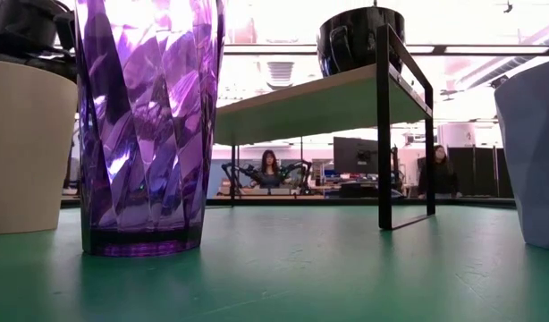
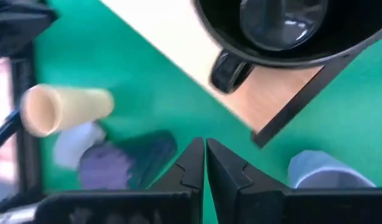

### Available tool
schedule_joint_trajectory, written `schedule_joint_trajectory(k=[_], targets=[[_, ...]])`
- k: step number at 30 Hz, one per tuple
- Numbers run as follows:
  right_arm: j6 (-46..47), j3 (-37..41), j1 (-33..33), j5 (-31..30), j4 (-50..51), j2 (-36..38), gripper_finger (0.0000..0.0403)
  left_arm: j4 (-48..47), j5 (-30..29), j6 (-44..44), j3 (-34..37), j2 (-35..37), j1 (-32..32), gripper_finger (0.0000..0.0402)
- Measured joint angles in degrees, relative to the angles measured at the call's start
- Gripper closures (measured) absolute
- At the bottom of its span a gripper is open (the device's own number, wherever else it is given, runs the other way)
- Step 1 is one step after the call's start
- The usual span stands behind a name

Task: Stack small to large cups/mugs on shelf
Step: Put the blue mug on the shelf

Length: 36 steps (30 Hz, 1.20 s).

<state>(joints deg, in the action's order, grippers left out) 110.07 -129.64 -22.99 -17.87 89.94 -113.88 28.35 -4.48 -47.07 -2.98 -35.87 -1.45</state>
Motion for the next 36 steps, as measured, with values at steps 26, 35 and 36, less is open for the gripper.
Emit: schedule_joint_trajectory(k=[26, 35, 36], targets=[[18.51, 13.33, -13.81, 13.45, 0.09, 3.46, 0.0228, -0.1, 0.01, 0.98, -0.09, -0.4, 0.0, 0.0339], [20.18, 23.56, -15.3, 17.84, 0.11, 5.72, 0.0223, -0.18, 0.34, 0.94, -0.09, -0.21, -0.02, 0.0339], [20.0, 24.91, -15.31, 17.86, 0.07, 6.08, 0.0223, -0.16, 0.37, 0.95, -0.09, -0.21, -0.01, 0.0339]])
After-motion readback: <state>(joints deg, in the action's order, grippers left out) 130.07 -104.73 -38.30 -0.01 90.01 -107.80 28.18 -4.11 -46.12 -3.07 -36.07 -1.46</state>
